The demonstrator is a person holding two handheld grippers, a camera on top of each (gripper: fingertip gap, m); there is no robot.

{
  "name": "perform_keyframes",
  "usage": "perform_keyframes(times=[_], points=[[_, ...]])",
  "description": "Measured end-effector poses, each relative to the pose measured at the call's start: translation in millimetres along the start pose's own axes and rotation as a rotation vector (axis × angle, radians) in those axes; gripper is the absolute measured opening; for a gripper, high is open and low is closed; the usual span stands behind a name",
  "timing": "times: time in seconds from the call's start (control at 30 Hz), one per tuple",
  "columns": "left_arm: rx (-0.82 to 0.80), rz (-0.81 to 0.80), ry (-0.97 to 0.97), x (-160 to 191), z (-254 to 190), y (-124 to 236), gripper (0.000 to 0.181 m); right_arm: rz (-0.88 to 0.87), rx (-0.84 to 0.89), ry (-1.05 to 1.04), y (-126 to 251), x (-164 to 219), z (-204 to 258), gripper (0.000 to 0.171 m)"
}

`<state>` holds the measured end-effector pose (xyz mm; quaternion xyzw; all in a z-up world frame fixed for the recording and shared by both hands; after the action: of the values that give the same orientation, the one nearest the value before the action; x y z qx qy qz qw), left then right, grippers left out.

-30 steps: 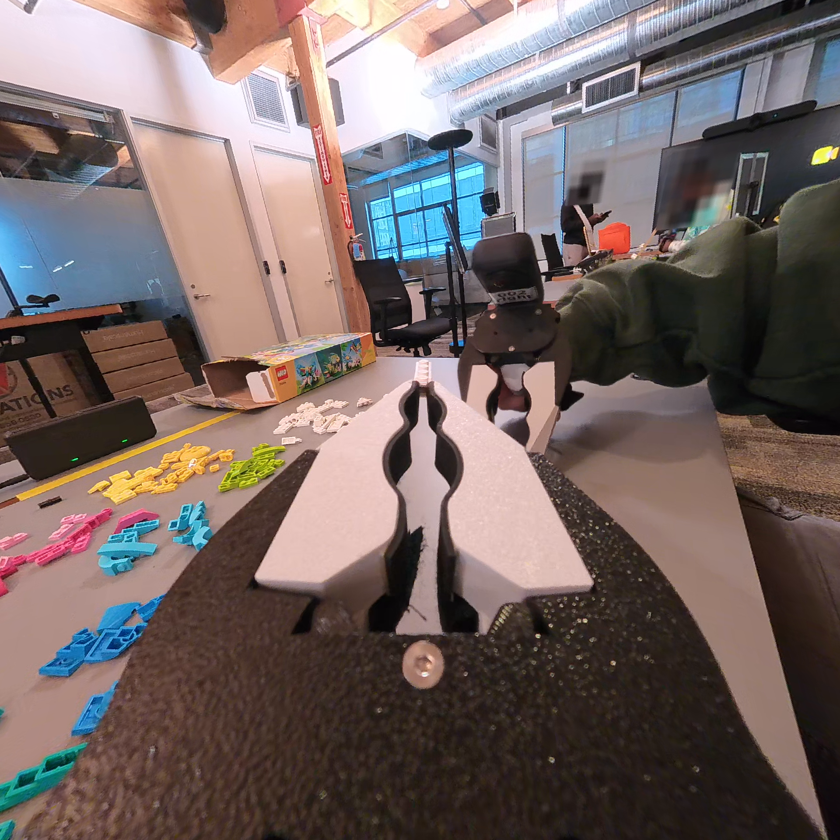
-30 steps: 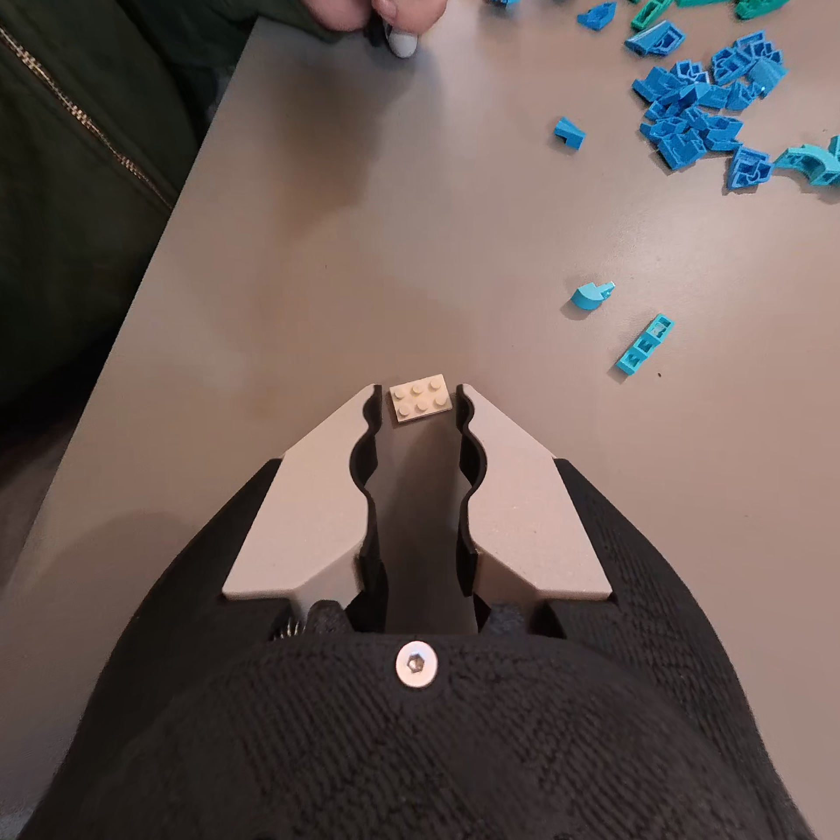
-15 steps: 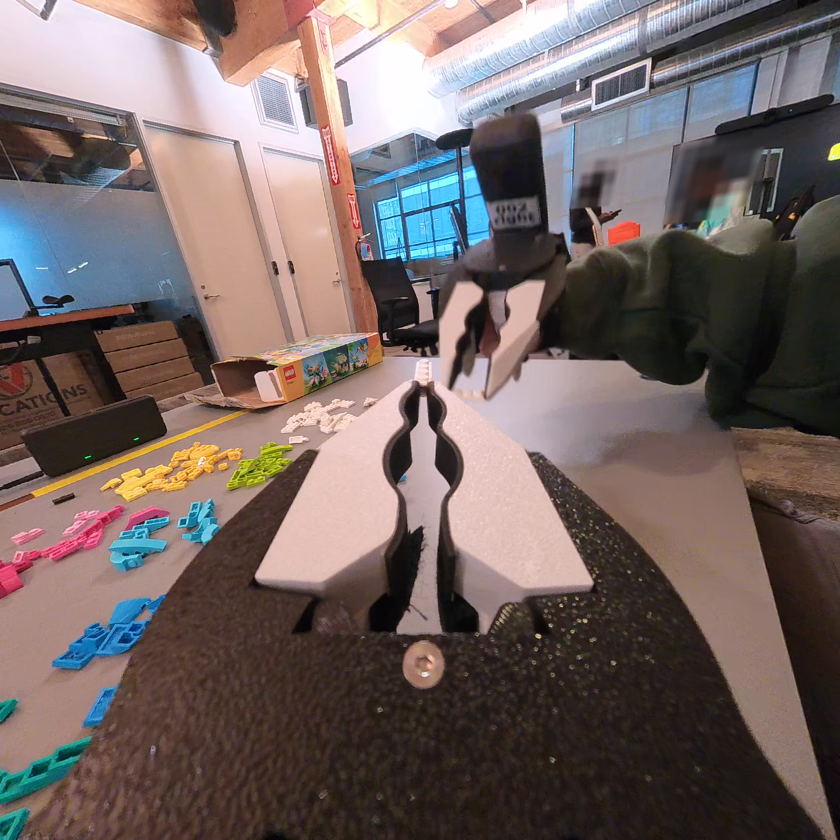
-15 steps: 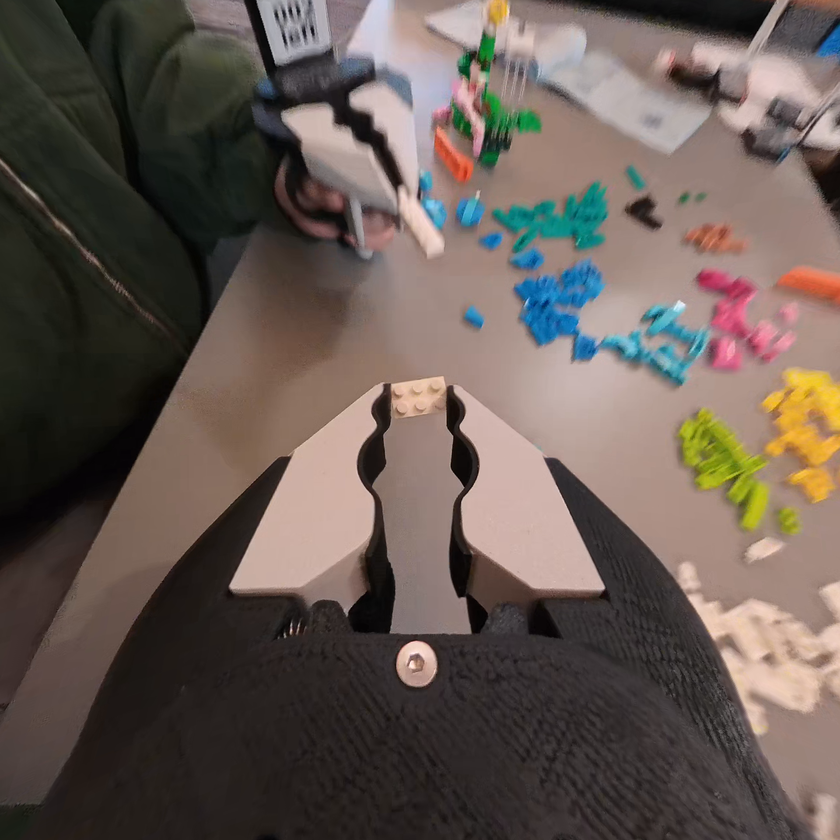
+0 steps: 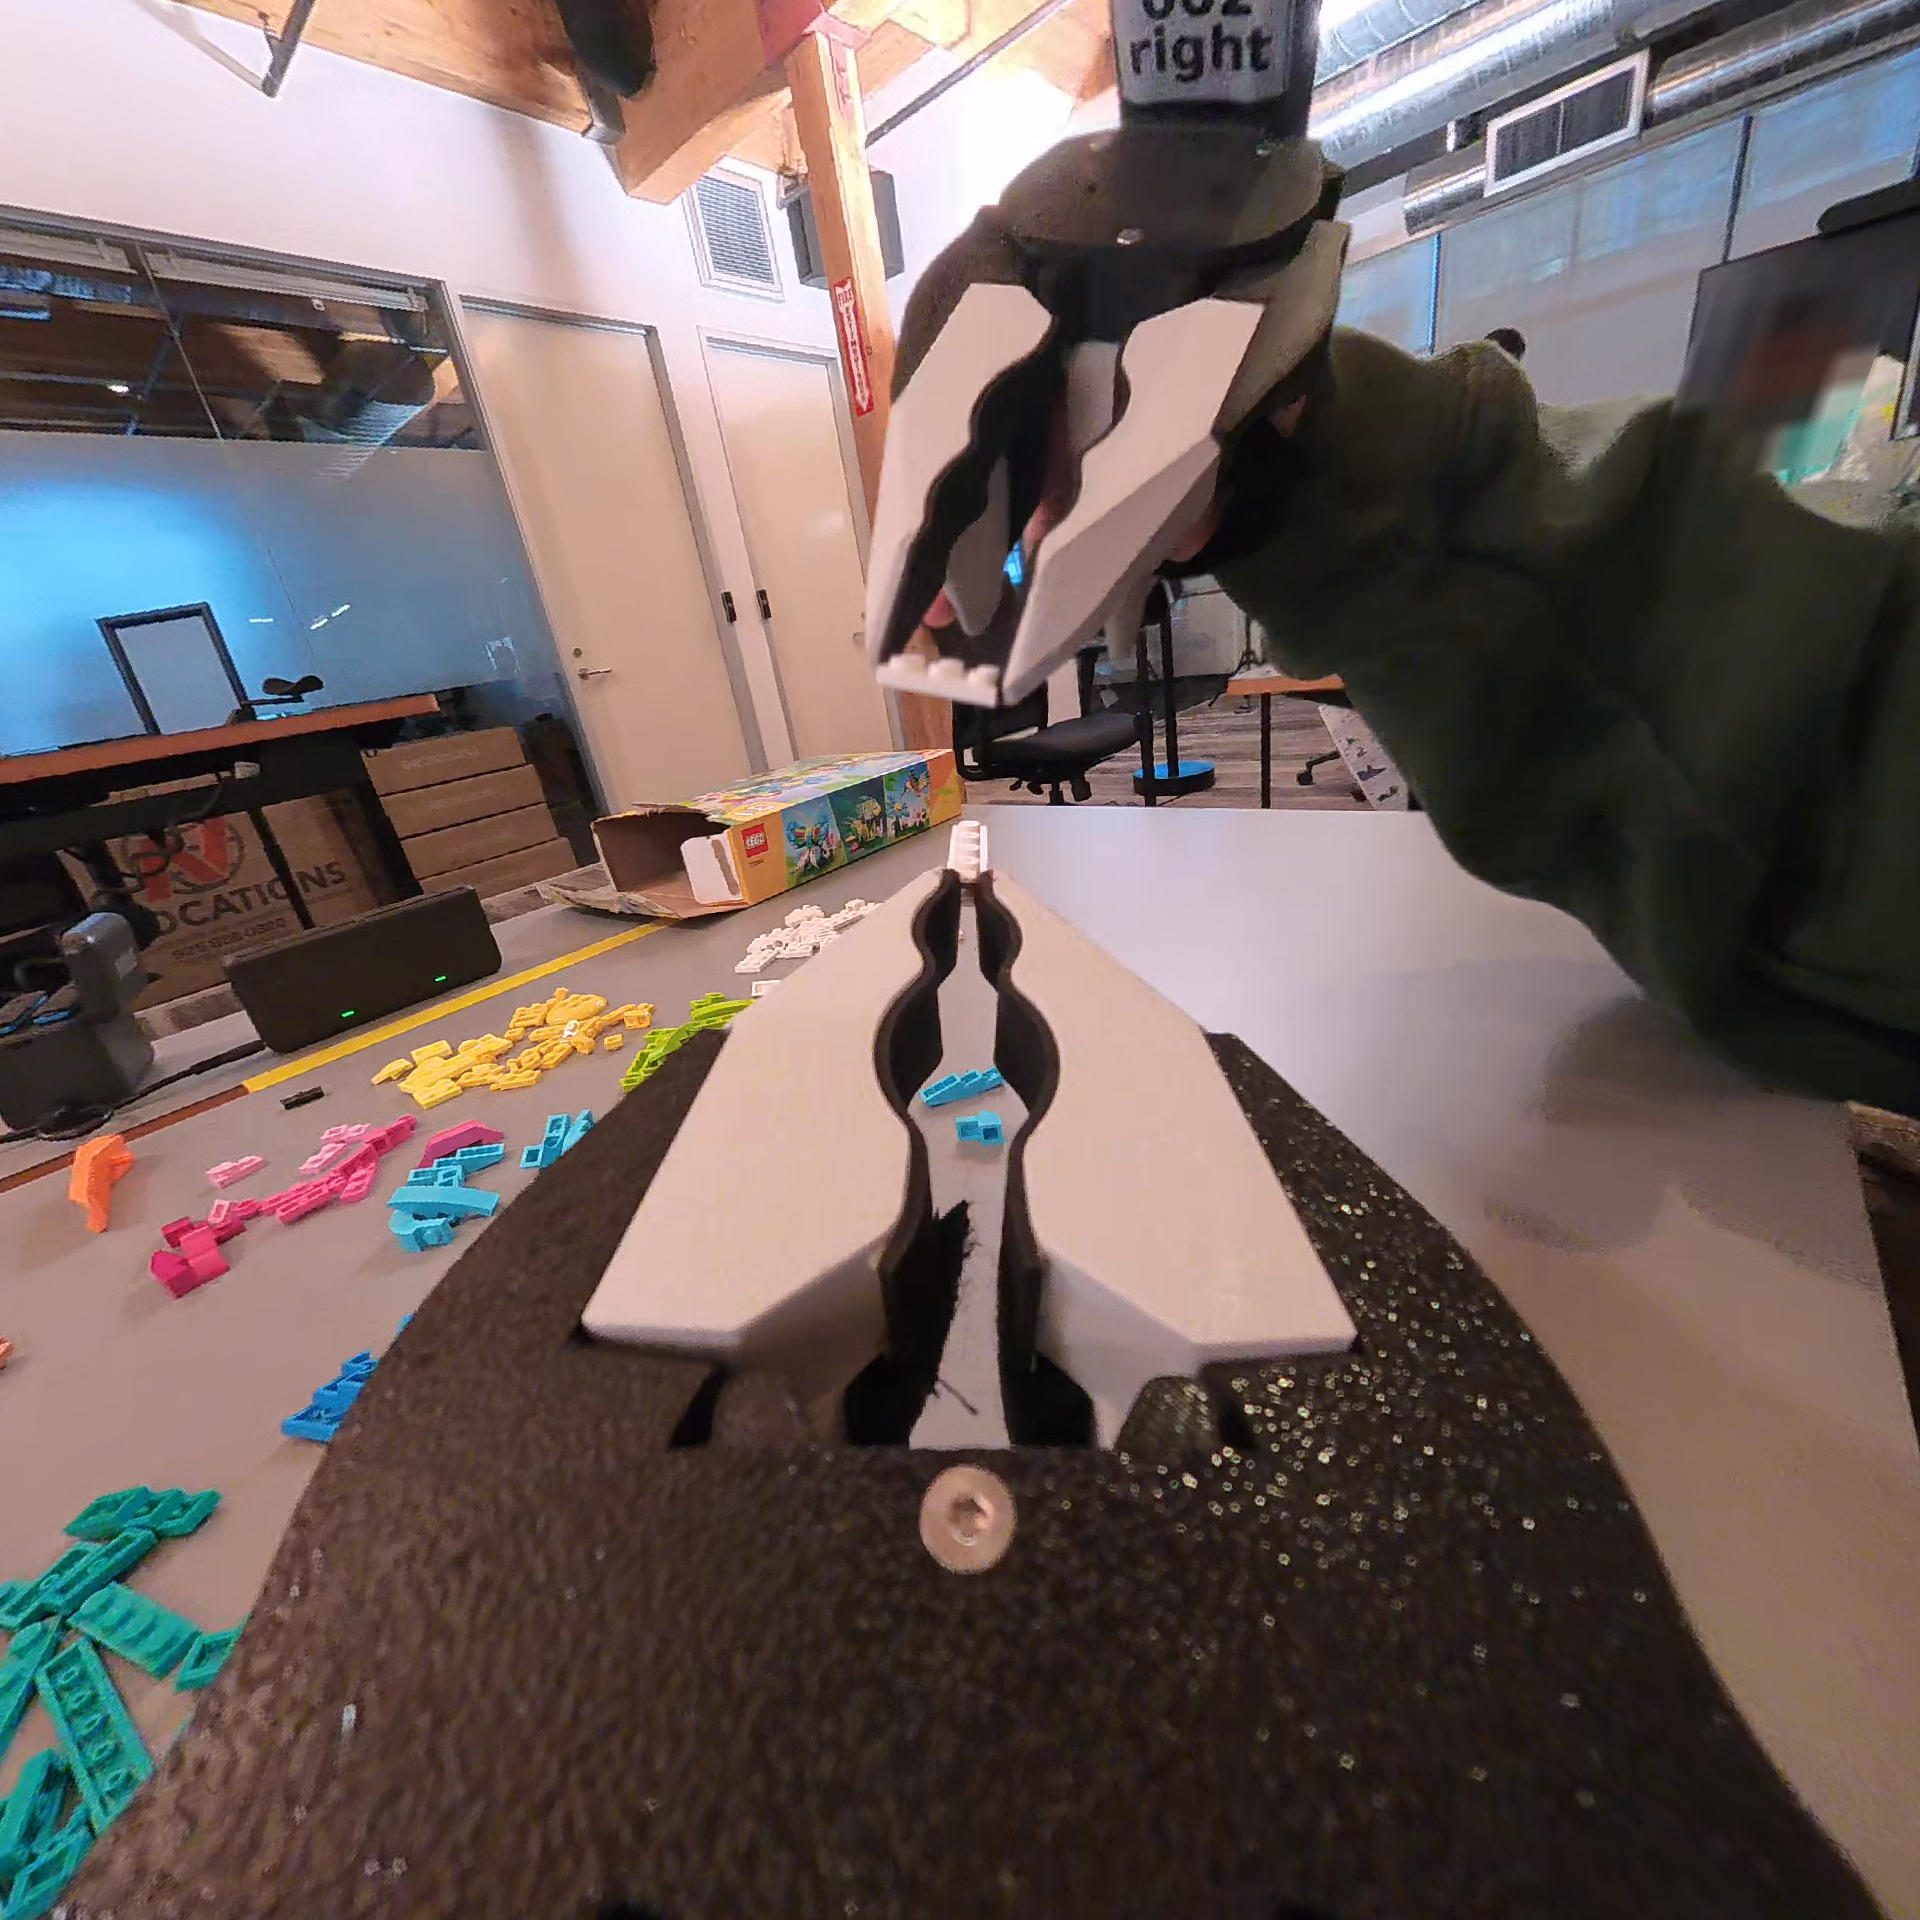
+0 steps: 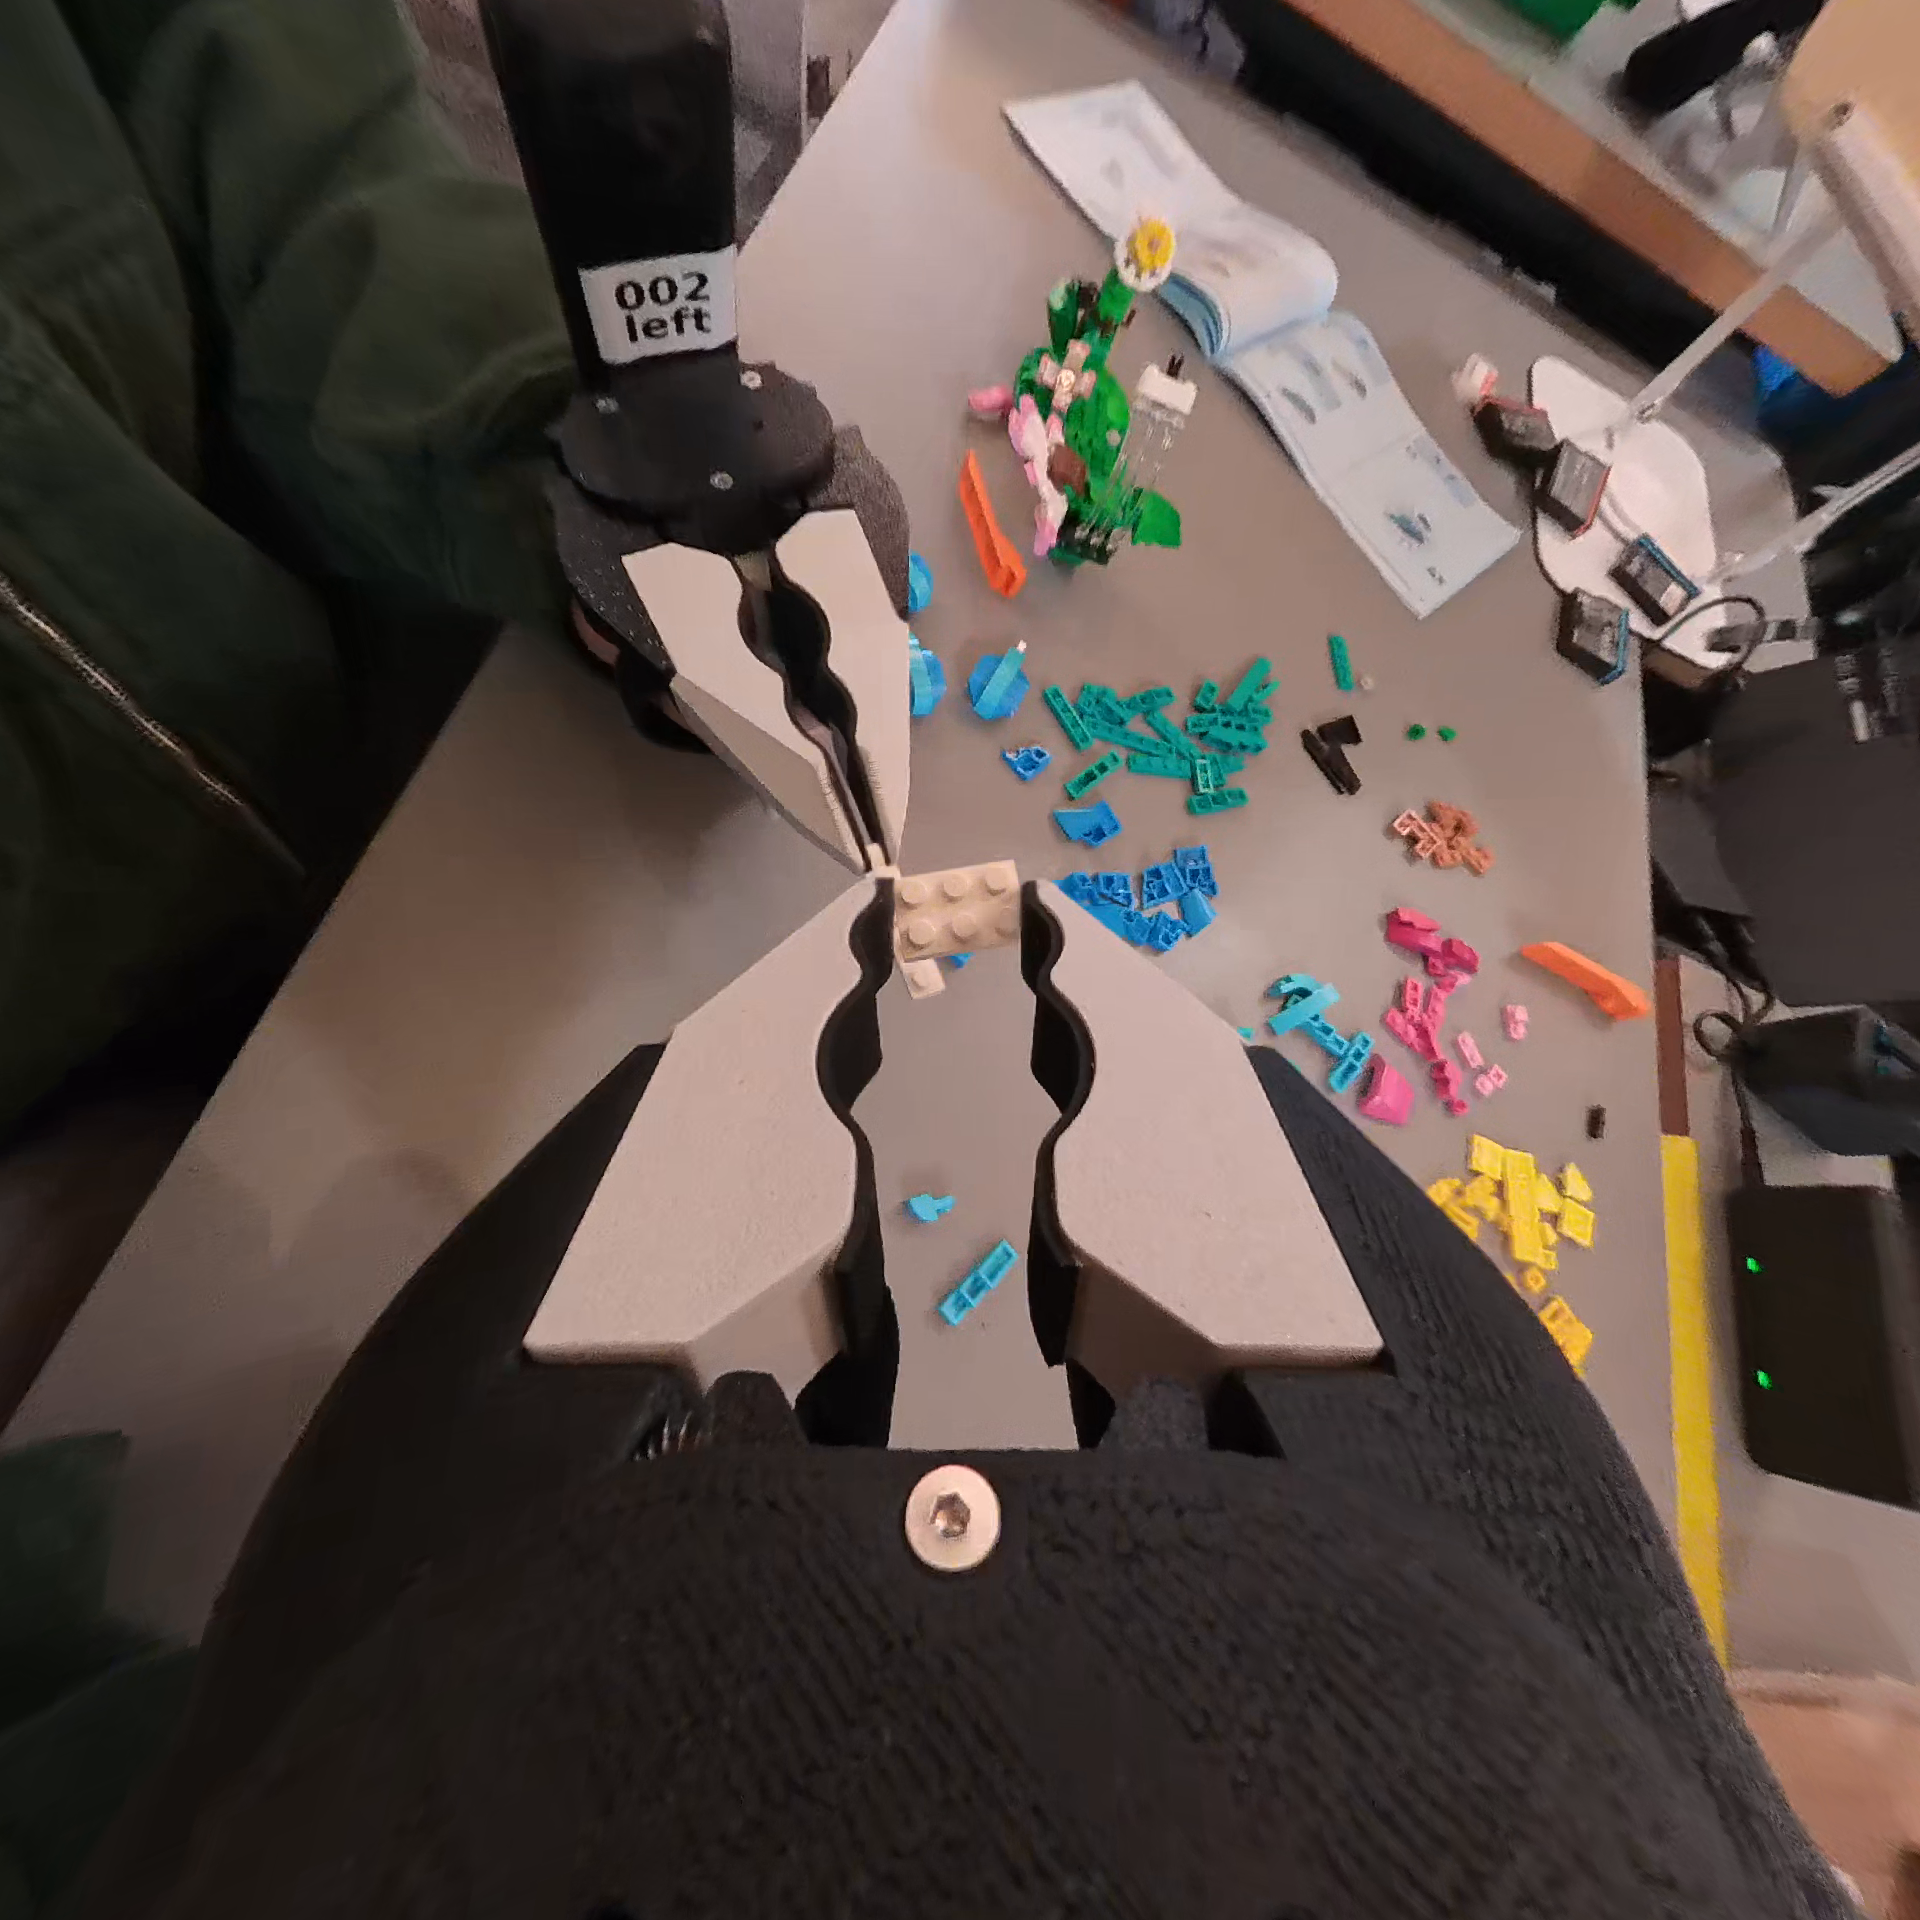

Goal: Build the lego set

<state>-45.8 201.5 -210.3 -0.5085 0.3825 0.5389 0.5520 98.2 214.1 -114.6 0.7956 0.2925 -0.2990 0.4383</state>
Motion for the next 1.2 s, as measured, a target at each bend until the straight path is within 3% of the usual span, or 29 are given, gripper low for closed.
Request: perform_keyframes(times=[0.33,1.2], points=[[0.025,0.021,-0.001,1.6,-3.0,-1.9,0.0,0.004,-0.092,-0.146,-5.7,20.8,2.2,0.023],[0.117,-0.01,0.054,1.2,-6.8,-3.2,0.0,0.051,-0.172,-0.055,-9.3,24.3,16.9,0.023]])
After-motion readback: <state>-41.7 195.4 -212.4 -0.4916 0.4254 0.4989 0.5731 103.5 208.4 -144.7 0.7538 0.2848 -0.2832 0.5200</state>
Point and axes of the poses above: each gripper's, where its closed fingertips meet, y back along the fingers, x out of its underside, z = x × y across the jaws, the point moved 8 cm from there along y, back along the fingers, and after that the axes turned 13 degrees about x, right-handed, at the moved point
